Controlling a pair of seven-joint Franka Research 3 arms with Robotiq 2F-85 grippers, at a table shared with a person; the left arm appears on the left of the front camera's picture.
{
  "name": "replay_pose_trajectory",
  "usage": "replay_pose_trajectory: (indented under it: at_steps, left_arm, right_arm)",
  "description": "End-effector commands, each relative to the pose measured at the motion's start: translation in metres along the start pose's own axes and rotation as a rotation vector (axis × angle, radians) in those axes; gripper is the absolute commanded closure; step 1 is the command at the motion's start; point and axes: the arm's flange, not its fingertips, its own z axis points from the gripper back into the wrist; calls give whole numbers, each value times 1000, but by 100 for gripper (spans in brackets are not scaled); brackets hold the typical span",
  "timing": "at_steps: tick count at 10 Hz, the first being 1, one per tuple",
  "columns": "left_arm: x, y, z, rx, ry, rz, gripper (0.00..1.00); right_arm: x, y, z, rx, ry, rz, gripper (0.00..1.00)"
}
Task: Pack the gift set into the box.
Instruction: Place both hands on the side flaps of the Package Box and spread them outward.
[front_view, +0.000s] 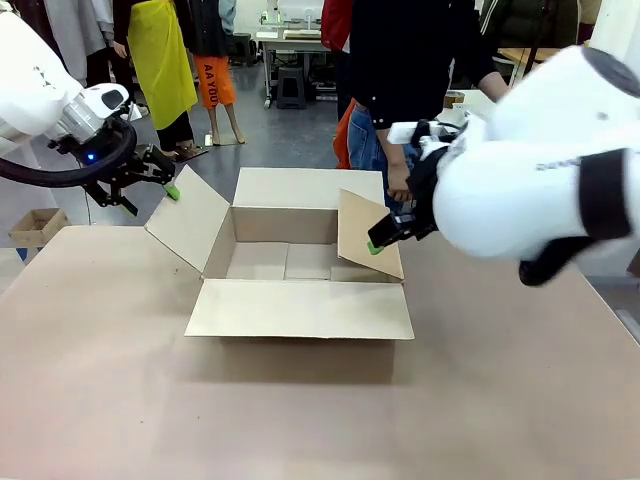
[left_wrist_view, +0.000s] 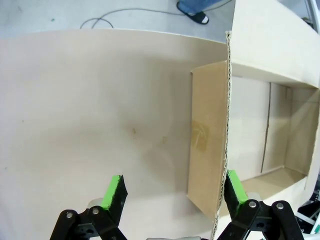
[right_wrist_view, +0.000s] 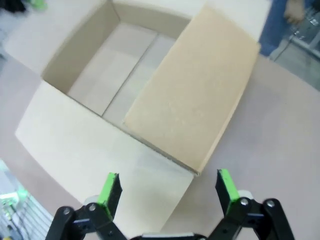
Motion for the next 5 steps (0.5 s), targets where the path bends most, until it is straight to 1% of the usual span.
replay_pose_trajectory:
  at_steps: [1, 2, 3, 4, 5]
  left_arm:
    - [0, 0, 0, 13, -3, 12, 0]
    - [0, 0, 0, 13, -3, 12, 0]
    - [0, 0, 0, 13, -3, 12, 0]
    - [0, 0, 0, 13, -3, 12, 0]
    - [0, 0, 0, 13, -3, 12, 0]
  right_arm:
    - [104, 32, -39, -98, 179, 37, 0]
    - [142, 52, -43, -189, 274, 12, 0]
    - [152, 57, -36, -228, 302, -21, 0]
    - [140, 53, -30, -305, 297, -64, 0]
    - [106, 17, -41, -191, 209, -4, 0]
